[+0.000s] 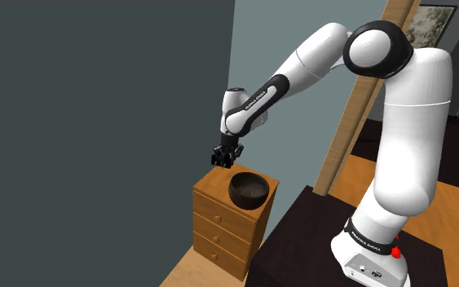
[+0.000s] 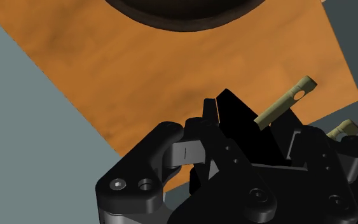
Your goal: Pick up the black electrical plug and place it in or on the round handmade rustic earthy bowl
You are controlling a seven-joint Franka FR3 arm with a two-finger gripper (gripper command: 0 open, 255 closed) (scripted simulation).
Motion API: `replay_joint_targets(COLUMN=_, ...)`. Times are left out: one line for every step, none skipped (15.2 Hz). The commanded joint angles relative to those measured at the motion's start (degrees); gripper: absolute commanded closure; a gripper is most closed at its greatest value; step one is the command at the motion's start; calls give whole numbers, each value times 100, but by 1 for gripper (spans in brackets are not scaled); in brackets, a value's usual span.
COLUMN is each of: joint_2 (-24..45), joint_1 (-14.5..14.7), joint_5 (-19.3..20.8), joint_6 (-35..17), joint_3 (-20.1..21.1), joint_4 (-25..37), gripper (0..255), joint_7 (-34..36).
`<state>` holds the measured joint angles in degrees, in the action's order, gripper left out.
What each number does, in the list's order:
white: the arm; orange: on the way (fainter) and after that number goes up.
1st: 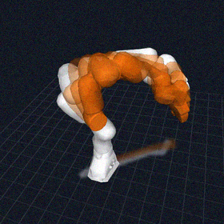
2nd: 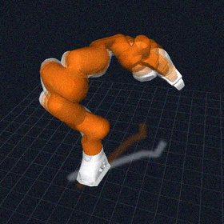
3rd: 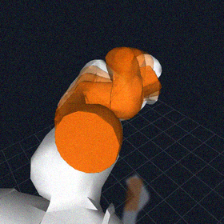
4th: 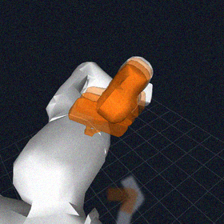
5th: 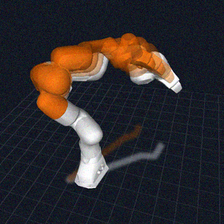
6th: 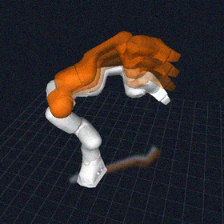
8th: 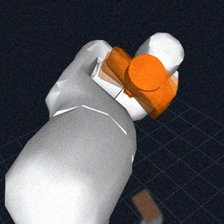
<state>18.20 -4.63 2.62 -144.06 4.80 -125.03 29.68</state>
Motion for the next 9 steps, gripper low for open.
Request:
replay_joint_targets(joint_2=-117, joint_1=1, joint_5=-17, joint_6=129, joint_3=12, joint_4=11, gripper=255, joint_7=-2)
replay_joint_targets(joint_2=-177, joint_1=-3, joint_5=-26, joint_6=196, joint_3=16, joint_4=18, gripper=255, joint_7=-9)
replay_joint_targets(joint_2=-236, joint_1=-6, joint_5=-36, joint_6=262, joint_3=21, joint_4=26, gripper=255, joint_7=-15)
replay_joint_targets(joint_2=-293, joint_1=-8, joint_5=-45, joint_6=330, joint_3=25, joint_4=36, gripper=255, joint_7=-21)
replay_joint_targets(joint_2=-350, joint_1=-11, joint_5=-54, joint_6=397, joint_3=28, joint_4=47, gripper=255, joint_7=-28)
replay_joint_targets(joint_2=-406, joint_1=-14, joint_5=-63, joint_6=465, joint_3=32, joint_4=59, gripper=255, joint_7=-34)
replay_joint_targets(joint_2=-462, joint_1=-16, joint_5=-72, joint_6=533, joint_3=35, joint_4=72, gripper=255, joint_7=-40)
replay_joint_targets(joint_2=-516, joint_1=-18, joint_5=-80, joint_6=602, joint_3=38, joint_4=86, gripper=255, joint_7=-46)
replay_joint_targets(joint_2=-569, joint_1=-20, joint_5=-89, joint_6=670, joint_3=41, joint_4=102, gripper=255, joint_7=-52)
